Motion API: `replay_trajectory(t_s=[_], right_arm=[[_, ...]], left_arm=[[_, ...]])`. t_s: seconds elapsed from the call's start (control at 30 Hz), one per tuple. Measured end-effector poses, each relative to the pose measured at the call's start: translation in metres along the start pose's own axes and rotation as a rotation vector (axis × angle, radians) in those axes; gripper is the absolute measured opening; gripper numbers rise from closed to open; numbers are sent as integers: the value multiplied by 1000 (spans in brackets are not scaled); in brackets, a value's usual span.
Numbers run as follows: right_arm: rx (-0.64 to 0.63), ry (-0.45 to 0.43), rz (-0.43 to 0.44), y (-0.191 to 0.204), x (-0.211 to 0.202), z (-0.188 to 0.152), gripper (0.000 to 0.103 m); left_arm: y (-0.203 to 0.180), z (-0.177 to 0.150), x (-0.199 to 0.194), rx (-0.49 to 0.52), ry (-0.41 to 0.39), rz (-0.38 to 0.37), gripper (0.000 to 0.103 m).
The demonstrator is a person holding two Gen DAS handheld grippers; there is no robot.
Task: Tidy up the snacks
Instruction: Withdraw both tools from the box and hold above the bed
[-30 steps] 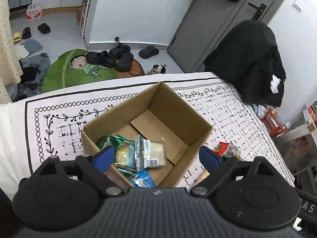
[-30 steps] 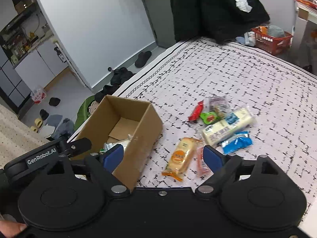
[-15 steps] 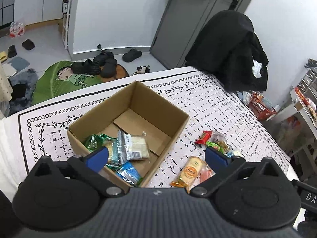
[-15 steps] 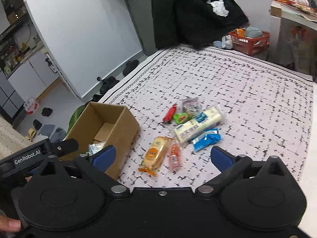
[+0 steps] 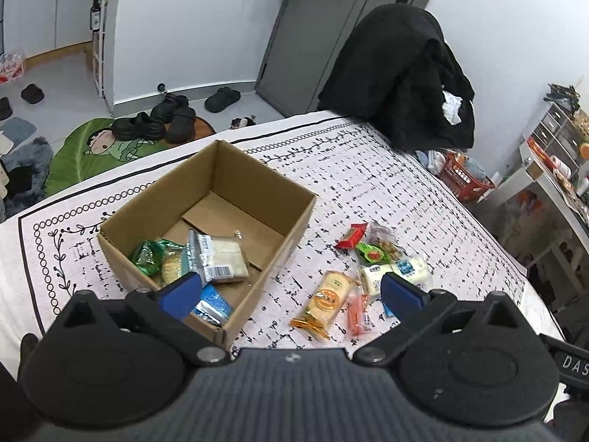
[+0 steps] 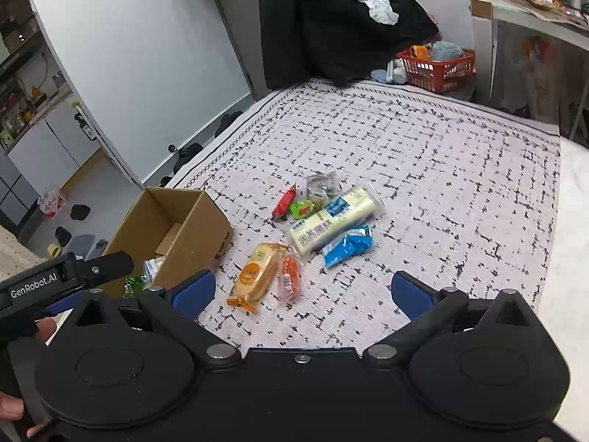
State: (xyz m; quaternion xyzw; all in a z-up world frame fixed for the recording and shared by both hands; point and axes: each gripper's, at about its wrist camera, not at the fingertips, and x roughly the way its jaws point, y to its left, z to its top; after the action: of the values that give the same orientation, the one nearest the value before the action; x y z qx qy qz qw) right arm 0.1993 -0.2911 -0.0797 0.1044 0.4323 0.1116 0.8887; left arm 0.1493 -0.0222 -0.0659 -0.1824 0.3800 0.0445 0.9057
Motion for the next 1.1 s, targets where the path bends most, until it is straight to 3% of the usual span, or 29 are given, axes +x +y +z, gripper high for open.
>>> replay_trajectory(t_s=[0.8, 0.93, 1.1], right_arm=[[96, 11, 21, -54, 30, -19, 102], [108, 10, 37, -60, 40, -16, 96], [135, 22, 74, -68, 56, -15, 83]], left_arm=[[-35, -34, 31, 63, 58, -60, 100], [-39, -37, 40, 56, 53, -59, 98], [-48, -42, 52, 71, 50, -66, 83]])
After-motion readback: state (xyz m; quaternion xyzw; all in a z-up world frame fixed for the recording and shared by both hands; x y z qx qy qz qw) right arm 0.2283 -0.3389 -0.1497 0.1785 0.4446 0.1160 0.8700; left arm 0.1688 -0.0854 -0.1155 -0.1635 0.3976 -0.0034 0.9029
